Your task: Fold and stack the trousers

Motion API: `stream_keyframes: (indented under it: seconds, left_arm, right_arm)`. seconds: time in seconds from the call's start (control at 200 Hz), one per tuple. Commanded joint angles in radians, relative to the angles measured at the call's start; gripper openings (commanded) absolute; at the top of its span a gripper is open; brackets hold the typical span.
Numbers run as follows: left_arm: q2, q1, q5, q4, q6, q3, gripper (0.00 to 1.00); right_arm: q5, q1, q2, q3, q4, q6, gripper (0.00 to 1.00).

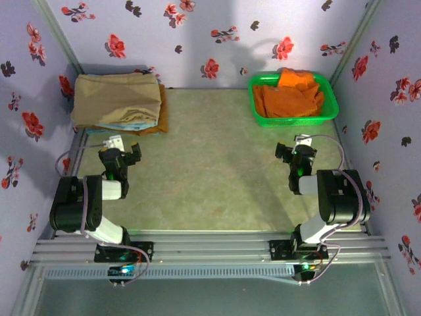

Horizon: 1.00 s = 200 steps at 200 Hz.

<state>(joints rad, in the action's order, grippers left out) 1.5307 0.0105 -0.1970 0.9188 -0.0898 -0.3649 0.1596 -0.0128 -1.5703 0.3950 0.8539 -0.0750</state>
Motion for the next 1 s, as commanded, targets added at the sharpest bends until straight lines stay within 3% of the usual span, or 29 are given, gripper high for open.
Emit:
stream_keyframes:
  seconds: [0.0,0.995]
  left_arm:
    - [0.010,-0.005,0.009,0.006,0.027,-0.008,1.00]
    - [0.010,-0.007,0.010,0.000,0.032,-0.011,1.00]
  right_arm:
    - [-0.003,0.002,0.011,0.002,0.014,-0.011,0.99]
    - [0.006,-0.004,0.011,0.000,0.018,-0.006,0.99]
